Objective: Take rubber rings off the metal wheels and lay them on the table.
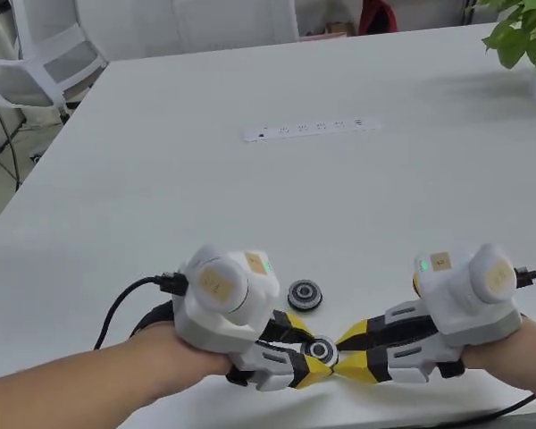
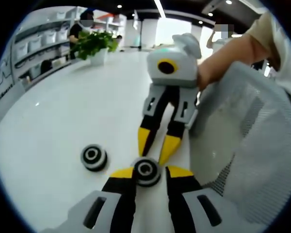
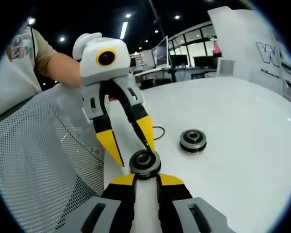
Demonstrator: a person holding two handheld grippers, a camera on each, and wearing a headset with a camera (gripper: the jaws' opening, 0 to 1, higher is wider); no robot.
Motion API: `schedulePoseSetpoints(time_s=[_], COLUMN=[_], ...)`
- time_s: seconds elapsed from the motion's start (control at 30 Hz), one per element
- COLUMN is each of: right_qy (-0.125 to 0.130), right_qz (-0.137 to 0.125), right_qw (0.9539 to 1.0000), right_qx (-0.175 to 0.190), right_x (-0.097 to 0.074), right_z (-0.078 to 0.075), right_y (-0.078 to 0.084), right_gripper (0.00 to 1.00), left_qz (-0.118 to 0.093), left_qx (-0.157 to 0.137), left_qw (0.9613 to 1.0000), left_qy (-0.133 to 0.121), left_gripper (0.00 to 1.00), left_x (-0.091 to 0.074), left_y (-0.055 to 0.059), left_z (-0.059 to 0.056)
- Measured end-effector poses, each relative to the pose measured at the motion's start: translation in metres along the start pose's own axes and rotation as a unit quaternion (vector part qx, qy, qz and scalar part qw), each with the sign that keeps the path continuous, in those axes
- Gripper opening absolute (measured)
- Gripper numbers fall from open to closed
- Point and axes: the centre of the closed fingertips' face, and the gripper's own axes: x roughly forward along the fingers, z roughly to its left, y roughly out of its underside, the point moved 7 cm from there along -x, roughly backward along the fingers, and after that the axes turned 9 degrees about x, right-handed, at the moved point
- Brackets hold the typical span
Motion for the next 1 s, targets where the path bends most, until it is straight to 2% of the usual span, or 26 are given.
schedulePoseSetpoints(time_s=[0.13,0.33,0.4,0.47,0.53,0.7,0.87,1.0], right_qy=[0.000,0.001,0.001,0.001,0.004,0.013,0.016,0.022], right_qz=[-0.001,-0.003,-0.004,-0.004,-0.003,0.000,0.006,0.015], right_qw=[1.0000,1.0000,1.0000,1.0000,1.0000,0.9999,0.9998,0.9996], right_qx=[-0.001,0.001,0.001,0.002,0.001,0.001,0.008,0.007], right_x=[-0.0004,-0.0007,-0.0007,-0.0008,-0.0010,-0.0012,-0.0012,-0.0018], right_z=[0.0003,0.0009,0.0009,0.0009,0.0006,0.0011,0.0012,0.0013], right_y=[-0.0001,0.0002,0.0005,0.0009,0.0011,0.0011,0.0011,0.0014], right_gripper=[0.14,0.14,0.13,0.13,0.10,0.08,0.07,0.01], left_qz=[0.001,0.000,-0.001,0.001,0.002,-0.004,-0.004,-0.006], left_qx=[-0.003,0.010,0.015,0.033,0.054,0.053,0.068,0.072], left_qw=[1.0000,0.9999,0.9998,0.9991,0.9981,0.9979,0.9965,0.9960], left_qy=[-0.004,-0.013,-0.015,-0.025,-0.031,-0.038,-0.047,-0.053], left_gripper=[0.20,0.17,0.16,0.14,0.14,0.14,0.14,0.14], left_x=[0.0004,0.0013,0.0015,0.0019,0.0025,0.0025,0.0034,0.0035], left_y=[0.0005,0.0013,0.0021,0.0026,0.0020,0.0037,0.0034,0.0030], left_z=[0.0014,0.0030,0.0035,0.0043,0.0017,0.0010,-0.0010,-0.0022])
